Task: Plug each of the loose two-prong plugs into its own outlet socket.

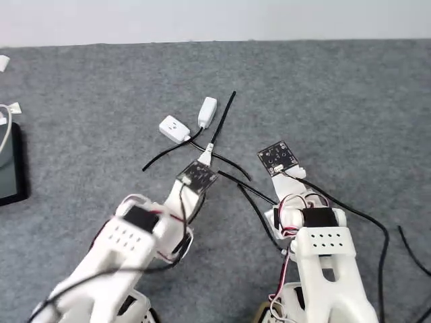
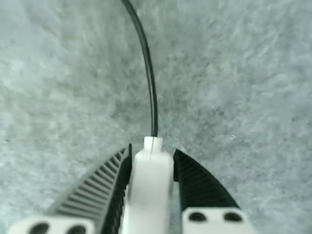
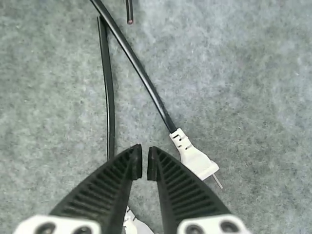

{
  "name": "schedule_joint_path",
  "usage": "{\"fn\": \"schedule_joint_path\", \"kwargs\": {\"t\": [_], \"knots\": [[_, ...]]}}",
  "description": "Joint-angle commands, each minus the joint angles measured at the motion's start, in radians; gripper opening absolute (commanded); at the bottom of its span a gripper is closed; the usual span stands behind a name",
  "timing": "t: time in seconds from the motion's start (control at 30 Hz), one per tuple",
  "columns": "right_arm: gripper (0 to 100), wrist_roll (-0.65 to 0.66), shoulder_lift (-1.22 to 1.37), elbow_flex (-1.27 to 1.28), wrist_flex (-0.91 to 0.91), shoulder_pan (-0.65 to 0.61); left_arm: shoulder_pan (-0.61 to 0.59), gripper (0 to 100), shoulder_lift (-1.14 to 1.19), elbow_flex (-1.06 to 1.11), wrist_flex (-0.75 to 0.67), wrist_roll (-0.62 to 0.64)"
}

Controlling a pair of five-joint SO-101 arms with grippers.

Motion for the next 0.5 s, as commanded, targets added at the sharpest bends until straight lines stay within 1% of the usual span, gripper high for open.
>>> {"fn": "schedule_joint_path", "kwargs": {"t": [0.0,0.07,0.13,0.2,0.23,0.33,0.47], "knots": [[3.0,-0.005,-0.01,-0.008,-0.008,-0.005,0.0,1,-0.245,0.028,0.054,-0.026],[3.0,-0.005,-0.01,-0.008,-0.008,-0.007,0.0,1,-0.264,0.015,0.069,-0.002],[3.0,-0.005,-0.01,-0.008,-0.008,-0.007,0.0,1,-0.23,-0.015,0.066,0.103],[3.0,-0.005,-0.01,-0.008,-0.008,-0.004,0.0,1,-0.144,-0.054,0.049,0.216],[3.0,-0.005,-0.01,-0.008,-0.008,-0.004,-0.002,1,-0.08,-0.076,0.029,0.258],[3.0,-0.008,-0.01,-0.008,-0.008,-0.007,-0.006,1,0.172,-0.166,-0.034,0.322],[3.0,-0.012,-0.019,-0.006,-0.002,-0.007,-0.008,1,0.509,-0.328,-0.143,0.359]]}}
